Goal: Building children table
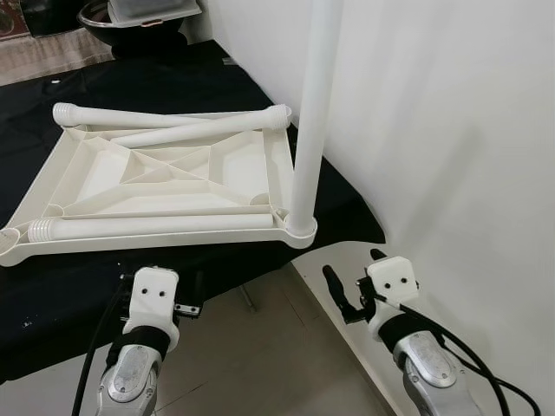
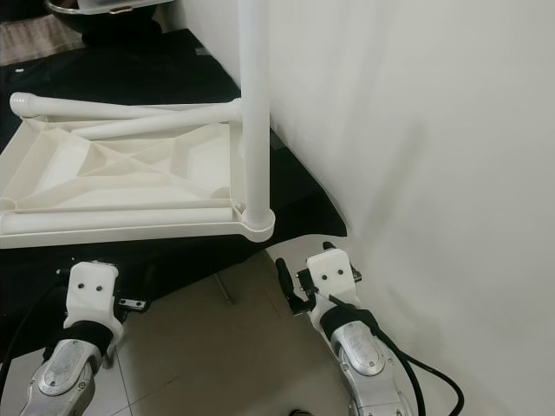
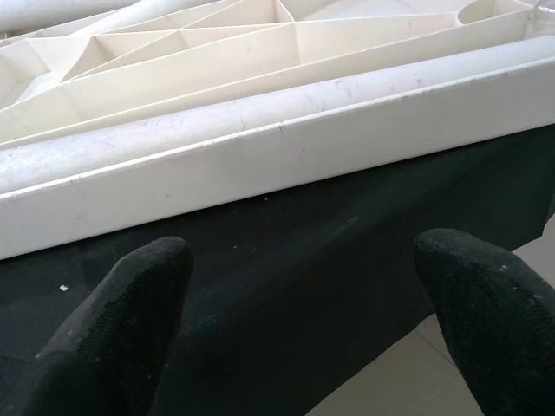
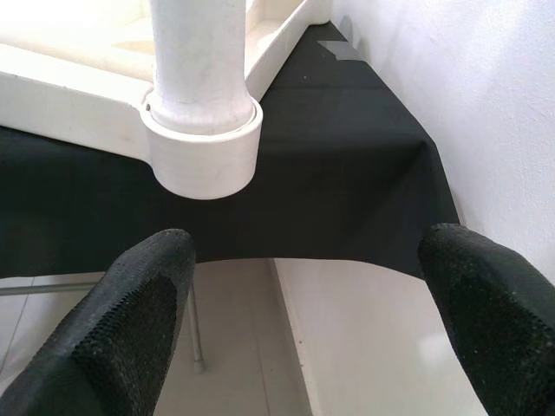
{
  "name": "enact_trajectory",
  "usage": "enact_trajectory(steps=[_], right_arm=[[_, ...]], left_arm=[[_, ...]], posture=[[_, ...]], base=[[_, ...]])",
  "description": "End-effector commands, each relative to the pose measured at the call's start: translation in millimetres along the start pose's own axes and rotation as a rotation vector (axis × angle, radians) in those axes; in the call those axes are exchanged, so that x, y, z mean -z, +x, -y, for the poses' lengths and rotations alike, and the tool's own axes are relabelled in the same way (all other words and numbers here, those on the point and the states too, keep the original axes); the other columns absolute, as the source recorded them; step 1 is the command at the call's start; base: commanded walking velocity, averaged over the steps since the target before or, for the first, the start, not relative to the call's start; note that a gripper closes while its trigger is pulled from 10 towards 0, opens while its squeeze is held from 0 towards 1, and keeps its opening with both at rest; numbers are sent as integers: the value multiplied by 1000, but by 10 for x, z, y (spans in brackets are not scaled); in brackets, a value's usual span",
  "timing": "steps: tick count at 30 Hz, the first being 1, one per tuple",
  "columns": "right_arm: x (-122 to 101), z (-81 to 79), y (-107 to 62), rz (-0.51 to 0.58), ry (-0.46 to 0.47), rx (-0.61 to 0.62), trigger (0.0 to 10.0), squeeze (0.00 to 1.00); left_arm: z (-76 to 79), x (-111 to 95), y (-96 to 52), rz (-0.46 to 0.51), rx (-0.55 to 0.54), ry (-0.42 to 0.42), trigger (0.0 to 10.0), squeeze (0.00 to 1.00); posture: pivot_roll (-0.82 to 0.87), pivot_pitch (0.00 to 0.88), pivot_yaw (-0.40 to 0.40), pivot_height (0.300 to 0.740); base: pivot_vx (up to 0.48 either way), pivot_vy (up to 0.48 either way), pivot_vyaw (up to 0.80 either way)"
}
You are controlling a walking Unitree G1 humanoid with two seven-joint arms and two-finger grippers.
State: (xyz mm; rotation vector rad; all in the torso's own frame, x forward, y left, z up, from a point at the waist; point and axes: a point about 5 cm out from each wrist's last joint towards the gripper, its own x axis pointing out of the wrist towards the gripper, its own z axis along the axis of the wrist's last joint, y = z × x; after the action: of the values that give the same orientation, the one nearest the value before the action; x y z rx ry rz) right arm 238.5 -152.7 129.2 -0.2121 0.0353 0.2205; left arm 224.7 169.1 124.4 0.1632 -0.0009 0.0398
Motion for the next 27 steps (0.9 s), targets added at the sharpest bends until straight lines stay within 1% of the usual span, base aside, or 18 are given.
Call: enact_trajectory(steps=[1, 27], right_arm=[[55, -26, 133, -48, 117, 5, 10000, 0], [52, -20, 140, -49, 120, 5, 10000, 0]], left_arm=[[139, 34, 188, -93, 44, 54, 10000, 0], [139, 33, 195, -94, 43, 52, 10000, 0]], posture=[[-77, 146, -4, 740], [-76, 147, -5, 740]], base=[[0, 0, 0], [0, 0, 0]])
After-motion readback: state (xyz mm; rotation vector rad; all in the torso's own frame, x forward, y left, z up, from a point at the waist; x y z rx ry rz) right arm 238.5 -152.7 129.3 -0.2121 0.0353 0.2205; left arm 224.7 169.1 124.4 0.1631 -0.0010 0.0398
